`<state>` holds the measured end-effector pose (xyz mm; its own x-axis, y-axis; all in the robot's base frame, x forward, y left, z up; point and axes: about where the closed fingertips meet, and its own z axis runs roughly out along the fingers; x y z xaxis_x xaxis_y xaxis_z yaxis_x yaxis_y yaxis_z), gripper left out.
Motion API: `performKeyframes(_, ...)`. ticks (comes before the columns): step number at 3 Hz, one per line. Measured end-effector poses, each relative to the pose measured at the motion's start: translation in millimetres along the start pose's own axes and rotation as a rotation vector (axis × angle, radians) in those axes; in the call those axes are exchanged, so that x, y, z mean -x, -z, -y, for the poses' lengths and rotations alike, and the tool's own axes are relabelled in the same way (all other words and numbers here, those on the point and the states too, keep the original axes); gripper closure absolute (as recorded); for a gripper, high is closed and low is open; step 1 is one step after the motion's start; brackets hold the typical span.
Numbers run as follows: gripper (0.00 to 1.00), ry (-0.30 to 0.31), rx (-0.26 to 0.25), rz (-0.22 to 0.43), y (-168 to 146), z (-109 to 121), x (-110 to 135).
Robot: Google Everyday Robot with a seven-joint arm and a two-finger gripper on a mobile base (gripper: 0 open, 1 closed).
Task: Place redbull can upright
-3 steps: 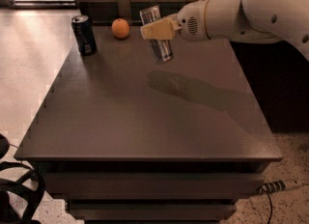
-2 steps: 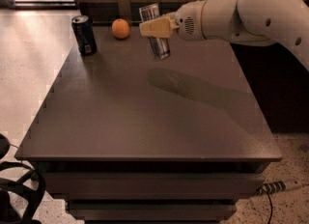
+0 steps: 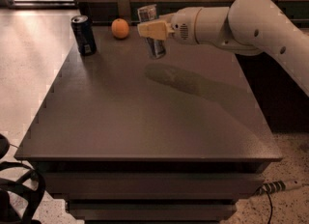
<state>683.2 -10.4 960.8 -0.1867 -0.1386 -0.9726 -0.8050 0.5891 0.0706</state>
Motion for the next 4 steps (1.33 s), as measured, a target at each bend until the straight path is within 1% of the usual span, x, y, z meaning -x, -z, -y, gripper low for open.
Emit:
performKeyframes(1, 1.00, 0.008, 0.001, 0.004, -1, 0, 0)
performKeyframes(2, 1.00, 0.032, 0.004, 0.013, -1, -4, -2)
performKeyframes(3, 1.00, 0.101, 0.021, 0.017, 4, -9, -9)
performKeyframes(4, 1.00, 0.188, 0.056, 0.030, 7, -11, -16)
